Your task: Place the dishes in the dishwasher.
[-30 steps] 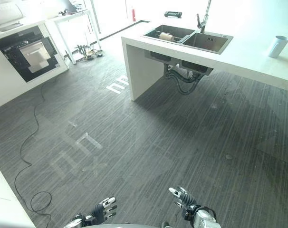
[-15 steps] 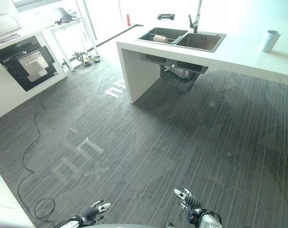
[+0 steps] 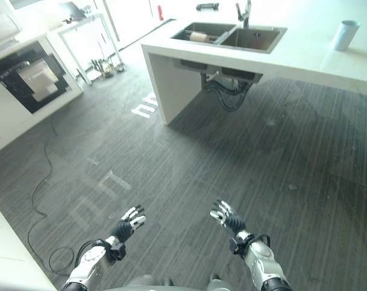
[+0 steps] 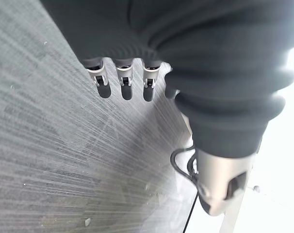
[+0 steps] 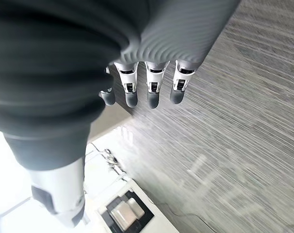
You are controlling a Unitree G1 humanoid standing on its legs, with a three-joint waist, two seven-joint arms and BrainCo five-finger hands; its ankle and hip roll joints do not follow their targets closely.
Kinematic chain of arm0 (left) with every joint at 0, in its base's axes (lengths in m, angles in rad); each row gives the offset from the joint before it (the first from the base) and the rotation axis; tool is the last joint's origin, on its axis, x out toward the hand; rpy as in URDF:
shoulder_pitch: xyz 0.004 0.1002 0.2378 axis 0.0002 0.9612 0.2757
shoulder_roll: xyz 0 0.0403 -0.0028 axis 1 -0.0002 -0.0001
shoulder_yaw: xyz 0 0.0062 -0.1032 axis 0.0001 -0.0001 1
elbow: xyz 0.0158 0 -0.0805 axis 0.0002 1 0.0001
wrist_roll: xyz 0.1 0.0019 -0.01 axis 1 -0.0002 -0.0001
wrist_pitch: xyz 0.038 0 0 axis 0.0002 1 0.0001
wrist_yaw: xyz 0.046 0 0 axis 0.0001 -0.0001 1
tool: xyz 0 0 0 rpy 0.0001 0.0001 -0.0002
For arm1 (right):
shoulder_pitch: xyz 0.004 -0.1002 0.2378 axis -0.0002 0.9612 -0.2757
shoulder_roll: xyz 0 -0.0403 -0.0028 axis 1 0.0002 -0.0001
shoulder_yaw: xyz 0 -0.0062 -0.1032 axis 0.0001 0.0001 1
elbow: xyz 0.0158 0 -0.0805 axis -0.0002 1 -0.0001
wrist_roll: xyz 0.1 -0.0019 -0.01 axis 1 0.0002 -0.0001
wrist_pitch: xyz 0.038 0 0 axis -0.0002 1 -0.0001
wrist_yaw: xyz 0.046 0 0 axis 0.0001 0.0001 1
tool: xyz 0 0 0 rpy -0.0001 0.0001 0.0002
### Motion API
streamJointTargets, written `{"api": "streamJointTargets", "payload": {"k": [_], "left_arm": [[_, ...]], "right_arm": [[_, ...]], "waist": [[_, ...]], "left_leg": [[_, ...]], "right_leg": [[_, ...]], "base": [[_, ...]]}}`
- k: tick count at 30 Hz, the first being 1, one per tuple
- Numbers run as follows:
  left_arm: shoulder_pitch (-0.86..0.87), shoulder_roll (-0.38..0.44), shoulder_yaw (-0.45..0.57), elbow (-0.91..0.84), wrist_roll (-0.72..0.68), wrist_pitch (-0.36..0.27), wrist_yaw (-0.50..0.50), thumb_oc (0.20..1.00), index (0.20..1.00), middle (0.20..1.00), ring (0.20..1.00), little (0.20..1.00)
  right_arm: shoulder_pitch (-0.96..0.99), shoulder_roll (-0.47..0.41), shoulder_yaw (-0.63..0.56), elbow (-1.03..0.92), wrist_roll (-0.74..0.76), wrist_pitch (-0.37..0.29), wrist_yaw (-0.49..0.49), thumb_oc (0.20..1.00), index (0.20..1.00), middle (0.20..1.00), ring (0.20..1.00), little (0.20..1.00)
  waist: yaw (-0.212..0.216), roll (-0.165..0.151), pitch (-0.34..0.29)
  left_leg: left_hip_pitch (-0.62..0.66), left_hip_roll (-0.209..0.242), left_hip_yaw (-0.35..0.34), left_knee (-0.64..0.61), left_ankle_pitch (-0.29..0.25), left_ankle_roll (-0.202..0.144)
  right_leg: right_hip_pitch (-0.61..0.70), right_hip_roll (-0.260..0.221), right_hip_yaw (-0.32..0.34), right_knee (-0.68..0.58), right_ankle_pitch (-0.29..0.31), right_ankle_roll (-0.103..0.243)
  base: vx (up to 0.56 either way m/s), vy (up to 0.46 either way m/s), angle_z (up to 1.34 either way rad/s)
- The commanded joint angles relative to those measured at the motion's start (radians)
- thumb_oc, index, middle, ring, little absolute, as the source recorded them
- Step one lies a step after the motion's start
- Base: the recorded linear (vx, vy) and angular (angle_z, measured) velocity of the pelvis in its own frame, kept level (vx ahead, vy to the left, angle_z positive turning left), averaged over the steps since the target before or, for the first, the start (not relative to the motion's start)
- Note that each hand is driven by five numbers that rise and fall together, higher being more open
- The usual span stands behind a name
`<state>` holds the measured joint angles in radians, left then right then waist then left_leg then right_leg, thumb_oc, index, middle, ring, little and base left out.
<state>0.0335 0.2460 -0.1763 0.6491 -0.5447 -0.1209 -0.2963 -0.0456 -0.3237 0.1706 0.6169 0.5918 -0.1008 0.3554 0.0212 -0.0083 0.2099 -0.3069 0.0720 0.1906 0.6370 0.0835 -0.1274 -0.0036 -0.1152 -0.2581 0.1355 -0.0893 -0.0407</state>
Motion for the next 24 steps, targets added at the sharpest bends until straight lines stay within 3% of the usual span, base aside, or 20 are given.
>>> {"api": "streamJointTargets", "payload": {"k": [1, 2, 4, 6, 7, 9, 12, 16, 18, 20, 22, 23, 24], "left_arm": [[-0.008, 0.025, -0.012, -0.087, -0.039, -0.066, -0.029, 1.000, 1.000, 1.000, 1.000, 1.000], [0.002, 0.026, -0.014, -0.103, -0.033, -0.067, -0.027, 1.000, 1.000, 1.000, 1.000, 1.000], [0.030, 0.031, -0.001, -0.151, -0.025, -0.051, -0.024, 1.000, 1.000, 1.000, 1.000, 1.000], [0.032, 0.031, 0.010, -0.151, -0.021, -0.052, -0.034, 1.000, 1.000, 1.000, 1.000, 1.000], [0.024, 0.040, 0.014, -0.150, 0.002, -0.054, -0.027, 1.000, 1.000, 1.000, 1.000, 1.000], [0.031, 0.054, 0.016, -0.160, -0.035, -0.028, -0.027, 1.000, 1.000, 1.000, 1.000, 1.000], [0.042, 0.067, 0.035, -0.181, -0.008, -0.001, -0.062, 1.000, 1.000, 1.000, 1.000, 1.000], [0.034, 0.090, 0.003, -0.203, 0.037, -0.009, -0.073, 1.000, 1.000, 1.000, 1.000, 1.000], [0.032, 0.110, -0.016, -0.216, 0.051, -0.016, -0.048, 1.000, 1.000, 1.000, 1.000, 1.000], [0.027, 0.119, -0.019, -0.228, 0.043, -0.003, -0.026, 1.000, 1.000, 1.000, 1.000, 1.000], [0.014, 0.135, -0.024, -0.245, 0.018, 0.007, -0.010, 1.000, 1.000, 1.000, 1.000, 1.000], [0.001, 0.138, -0.015, -0.259, 0.032, 0.030, -0.026, 1.000, 1.000, 1.000, 1.000, 1.000], [-0.007, 0.139, -0.015, -0.261, 0.043, 0.038, -0.027, 1.000, 1.000, 1.000, 1.000, 1.000]], "right_arm": [[-0.022, 0.001, 0.026, -0.072, -0.010, -0.030, -0.010, 1.000, 1.000, 1.000, 1.000, 1.000], [-0.022, 0.003, 0.032, -0.086, -0.019, -0.030, -0.018, 1.000, 1.000, 1.000, 1.000, 1.000], [0.000, -0.001, 0.045, -0.137, -0.022, -0.023, -0.036, 1.000, 1.000, 1.000, 1.000, 1.000], [0.024, -0.002, 0.037, -0.162, -0.026, -0.025, -0.029, 1.000, 1.000, 1.000, 1.000, 1.000], [0.044, 0.002, 0.038, -0.180, -0.026, -0.036, -0.015, 1.000, 1.000, 1.000, 1.000, 1.000], [0.043, 0.010, 0.035, -0.177, -0.013, -0.029, -0.022, 1.000, 1.000, 1.000, 1.000, 1.000], [0.046, 0.025, 0.015, -0.179, 0.016, -0.015, -0.024, 1.000, 1.000, 1.000, 1.000, 1.000], [0.057, 0.054, -0.002, -0.204, 0.006, -0.025, -0.037, 1.000, 1.000, 1.000, 1.000, 1.000], [0.062, 0.064, -0.002, -0.225, 0.005, -0.021, -0.049, 1.000, 1.000, 1.000, 1.000, 1.000], [0.064, 0.068, 0.008, -0.236, 0.004, -0.012, -0.051, 1.000, 1.000, 1.000, 1.000, 1.000], [0.076, 0.070, 0.035, -0.258, -0.010, -0.026, -0.048, 1.000, 1.000, 1.000, 1.000, 1.000], [0.087, 0.051, 0.019, -0.276, 0.020, -0.027, -0.044, 1.000, 1.000, 1.000, 1.000, 1.000], [0.087, 0.044, 0.012, -0.280, 0.033, -0.025, -0.041, 1.000, 1.000, 1.000, 1.000, 1.000]], "waist": [[0.030, 0.037, 0.016], [0.039, 0.044, 0.018], [0.064, 0.057, 0.030], [0.058, 0.053, 0.034], [0.049, 0.055, 0.018], [0.068, 0.046, 0.010], [0.092, 0.027, -0.018], [0.089, 0.014, -0.047], [0.085, 0.018, -0.054], [0.076, 0.035, -0.056], [0.026, 0.042, -0.035], [-0.006, 0.043, -0.015], [-0.017, 0.034, -0.005]], "left_leg": [[0.126, 0.008, -0.009, -0.343, -0.073, 0.029], [0.133, 0.018, -0.014, -0.416, -0.048, 0.023], [0.115, 0.103, -0.030, -0.638, 0.072, -0.015], [0.097, 0.135, 0.022, -0.657, 0.075, -0.017], [0.127, 0.150, 0.086, -0.639, 0.078, -0.007], [0.124, 0.116, 0.038, -0.602, 0.041, 0.013], [0.125, 0.068, 0.033, -0.586, 0.003, 0.051], [0.183, -0.020, 0.033, -0.642, -0.035, 0.125], [0.208, -0.056, 0.008, -0.655, -0.061, 0.156], [0.235, -0.059, 0.001, -0.665, -0.079, 0.169], [0.293, -0.072, -0.020, -0.675, -0.100, 0.174], [0.337, -0.080, -0.058, -0.680, -0.113, 0.161], [0.357, -0.087, -0.072, -0.682, -0.123, 0.155]], "right_leg": [[0.115, 0.010, -0.011, -0.081, -0.032, 0.118], [0.125, 0.018, -0.007, -0.083, -0.037, 0.122], [0.174, 0.031, 0.008, -0.084, -0.059, 0.130], [0.185, 0.015, -0.015, -0.063, -0.074, 0.137], [0.207, -0.004, -0.052, 0.006, -0.128, 0.154], [0.228, -0.005, -0.025, 0.046, -0.172, 0.154], [0.272, -0.023, -0.026, 0.083, -0.181, 0.173], [0.223, -0.088, -0.004, 0.355, -0.025, 0.252], [0.167, -0.093, 0.026, 0.526, 0.046, 0.270], [0.090, -0.084, 0.044, 0.622, 0.084, 0.267], [-0.046, -0.003, 0.053, 0.593, 0.027, 0.238], [-0.112, 0.036, 0.048, 0.447, -0.002, 0.214], [-0.124, 0.030, 0.039, 0.342, 0.007, 0.210]], "base": [[0.32, 0.152, -0.33], [0.39, 0.190, -0.71], [0.56, 0.303, -0.57], [0.50, 0.336, -0.08], [0.53, 0.366, -0.09], [0.45, 0.293, 0.03], [0.27, 0.197, -0.31], [0.23, 0.292, 0.15], [0.24, 0.275, 0.44], [0.24, 0.208, 0.28], [0.36, 0.073, 0.23], [0.39, -0.098, 0.66], [0.45, -0.153, 0.97]]}}
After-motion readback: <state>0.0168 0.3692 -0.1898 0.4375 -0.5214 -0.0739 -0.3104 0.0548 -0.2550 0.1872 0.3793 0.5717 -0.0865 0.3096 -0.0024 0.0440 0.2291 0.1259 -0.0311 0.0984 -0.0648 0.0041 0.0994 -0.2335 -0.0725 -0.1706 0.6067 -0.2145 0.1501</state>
